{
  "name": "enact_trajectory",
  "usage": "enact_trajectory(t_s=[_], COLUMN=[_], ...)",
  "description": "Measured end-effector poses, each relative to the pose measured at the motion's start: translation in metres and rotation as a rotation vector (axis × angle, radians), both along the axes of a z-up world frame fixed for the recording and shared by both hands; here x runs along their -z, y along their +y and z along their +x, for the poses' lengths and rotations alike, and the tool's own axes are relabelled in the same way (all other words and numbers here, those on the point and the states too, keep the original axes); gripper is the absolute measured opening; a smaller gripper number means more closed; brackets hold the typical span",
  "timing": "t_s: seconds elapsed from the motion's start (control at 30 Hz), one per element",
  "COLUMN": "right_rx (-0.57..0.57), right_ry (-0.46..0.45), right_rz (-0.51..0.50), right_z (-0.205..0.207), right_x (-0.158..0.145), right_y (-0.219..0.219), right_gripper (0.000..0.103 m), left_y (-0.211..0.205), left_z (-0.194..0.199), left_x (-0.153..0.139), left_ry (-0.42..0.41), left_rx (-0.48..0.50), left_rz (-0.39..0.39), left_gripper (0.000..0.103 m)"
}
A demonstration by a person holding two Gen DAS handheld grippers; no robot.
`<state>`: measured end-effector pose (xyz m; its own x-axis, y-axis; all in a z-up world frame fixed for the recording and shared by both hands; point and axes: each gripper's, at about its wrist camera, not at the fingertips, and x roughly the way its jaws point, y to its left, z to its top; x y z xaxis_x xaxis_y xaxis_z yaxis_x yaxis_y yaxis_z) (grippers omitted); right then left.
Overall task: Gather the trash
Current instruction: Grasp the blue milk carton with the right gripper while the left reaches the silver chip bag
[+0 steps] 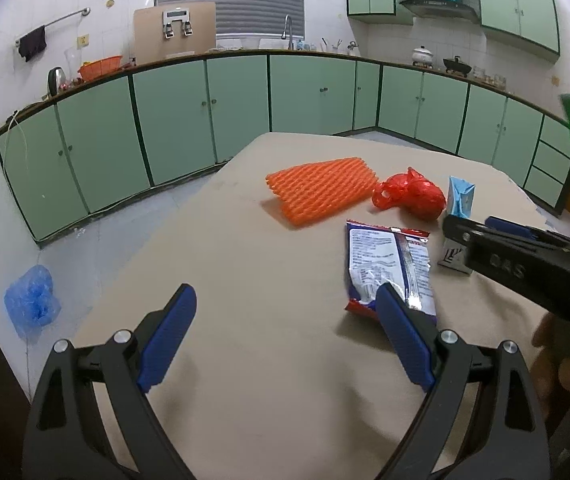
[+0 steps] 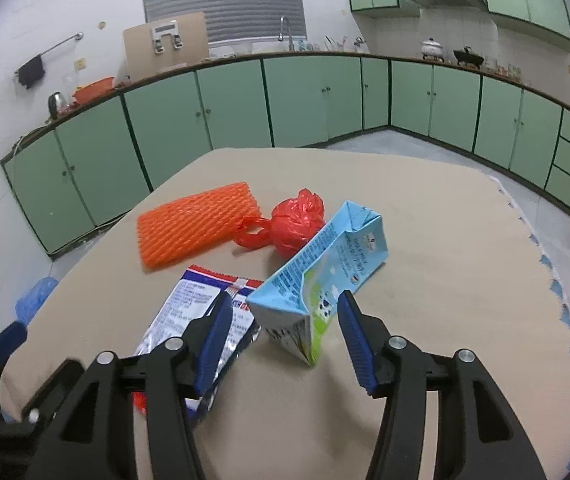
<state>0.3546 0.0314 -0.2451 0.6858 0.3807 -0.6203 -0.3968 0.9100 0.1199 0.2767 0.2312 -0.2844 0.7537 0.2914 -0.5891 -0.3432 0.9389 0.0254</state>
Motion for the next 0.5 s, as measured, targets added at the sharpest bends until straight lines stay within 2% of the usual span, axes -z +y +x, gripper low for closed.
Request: enact_trajectory(t_s=[0.07, 0.1, 0.13, 0.37, 0.5], right_rx=[-0.003, -0.013, -0.019, -0.015, -0.021], right_ry=[0.026, 0.051, 0.058, 0.012, 0.003], right_rz=[0.003, 0.014, 0.02, 0.057, 0.076], right_z=[0.006, 0.009, 0.01, -0.004, -0.011], right_x=[0.004, 0.007, 0.007, -0.004, -0.009], right_y=[0.0, -0.002, -0.003, -0.041, -0.065], right_gripper=[0.052, 0.039, 0.034, 0.032, 0.032], left_y=[0.001, 0.002, 0.003, -0.009, -0.02], left_z=[0.0, 0.001, 0.001, 0.009, 0.021], left_x=[0.0, 0.0, 0.0, 0.002, 0.008], left_ry=[-0.001, -0.001, -0.001, 0.01, 0.035], left_rx=[0.0, 0.0, 0.0, 0.044, 0.066], left_rz=[-0.003, -0.007, -0.01, -0.051, -0.113], left_gripper=[0.088, 0.088, 0.088, 0.088, 0.088])
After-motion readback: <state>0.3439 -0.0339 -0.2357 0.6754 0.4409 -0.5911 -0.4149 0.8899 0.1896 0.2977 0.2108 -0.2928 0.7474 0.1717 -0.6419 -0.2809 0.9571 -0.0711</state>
